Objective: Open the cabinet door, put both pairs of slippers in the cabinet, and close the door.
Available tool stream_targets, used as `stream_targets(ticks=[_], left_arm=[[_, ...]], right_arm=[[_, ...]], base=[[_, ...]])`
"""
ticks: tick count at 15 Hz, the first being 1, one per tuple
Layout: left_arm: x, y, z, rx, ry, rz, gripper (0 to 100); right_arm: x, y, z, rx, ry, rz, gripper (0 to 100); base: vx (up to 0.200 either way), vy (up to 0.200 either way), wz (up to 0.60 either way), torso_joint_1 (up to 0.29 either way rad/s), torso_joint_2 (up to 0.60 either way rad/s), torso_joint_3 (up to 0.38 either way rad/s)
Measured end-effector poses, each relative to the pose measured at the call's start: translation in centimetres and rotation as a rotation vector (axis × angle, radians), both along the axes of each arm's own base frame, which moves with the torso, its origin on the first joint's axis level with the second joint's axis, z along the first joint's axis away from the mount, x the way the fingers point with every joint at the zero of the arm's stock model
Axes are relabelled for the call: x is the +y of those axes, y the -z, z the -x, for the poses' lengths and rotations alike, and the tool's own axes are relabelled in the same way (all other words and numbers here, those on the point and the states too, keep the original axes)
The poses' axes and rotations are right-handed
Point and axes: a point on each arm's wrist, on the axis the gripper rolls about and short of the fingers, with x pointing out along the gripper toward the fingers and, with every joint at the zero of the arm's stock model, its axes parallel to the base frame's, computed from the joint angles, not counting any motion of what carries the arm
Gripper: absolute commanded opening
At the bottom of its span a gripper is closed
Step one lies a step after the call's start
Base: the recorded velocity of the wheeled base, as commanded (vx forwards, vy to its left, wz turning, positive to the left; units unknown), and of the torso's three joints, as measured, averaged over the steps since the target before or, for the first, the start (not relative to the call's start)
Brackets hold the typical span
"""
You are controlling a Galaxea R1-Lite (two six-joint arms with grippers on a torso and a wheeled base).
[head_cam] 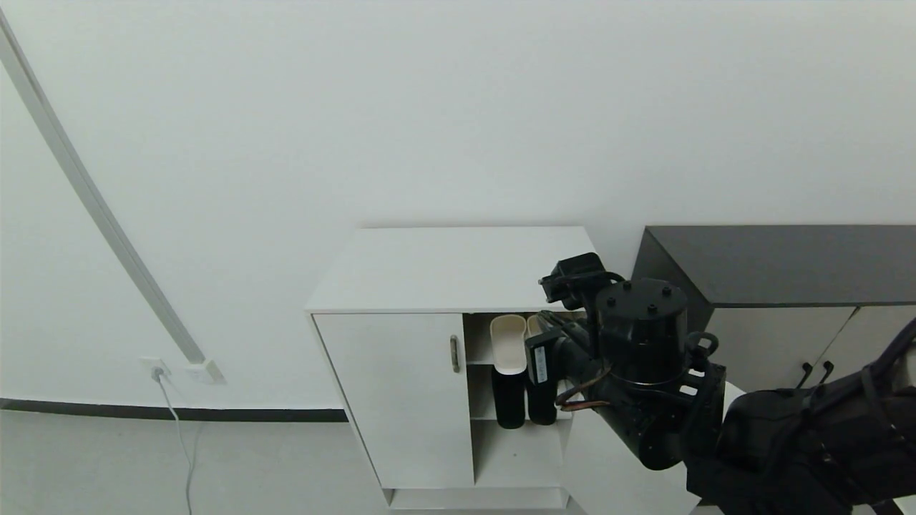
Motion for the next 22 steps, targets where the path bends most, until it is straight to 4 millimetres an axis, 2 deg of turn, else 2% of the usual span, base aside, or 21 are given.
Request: stream_targets(ticks=[6, 15, 22], left_arm=[[0.0, 0.0, 0.0, 0.001, -0.001, 0.000, 0], [0.0, 0.0, 0.0, 0.001, 0.000, 0.000, 0], [0.0, 0.0, 0.0, 0.000, 0.000, 0.000, 0]], right_arm=[[-0.1, 0.1, 0.0, 0.002, 0.005, 0.003, 0], [-0.5, 0.1, -0.5, 0.001, 0.027, 0.009, 0], [-0.8, 0.1, -1.1, -0.023, 0.045, 0.005, 0]], base=[[0.000, 0.000, 0.00, 0.000, 0.00, 0.000], [0.000, 0.000, -0.60, 0.005, 0.00, 0.001], [0.000, 0.000, 0.00, 0.000, 0.00, 0.000]])
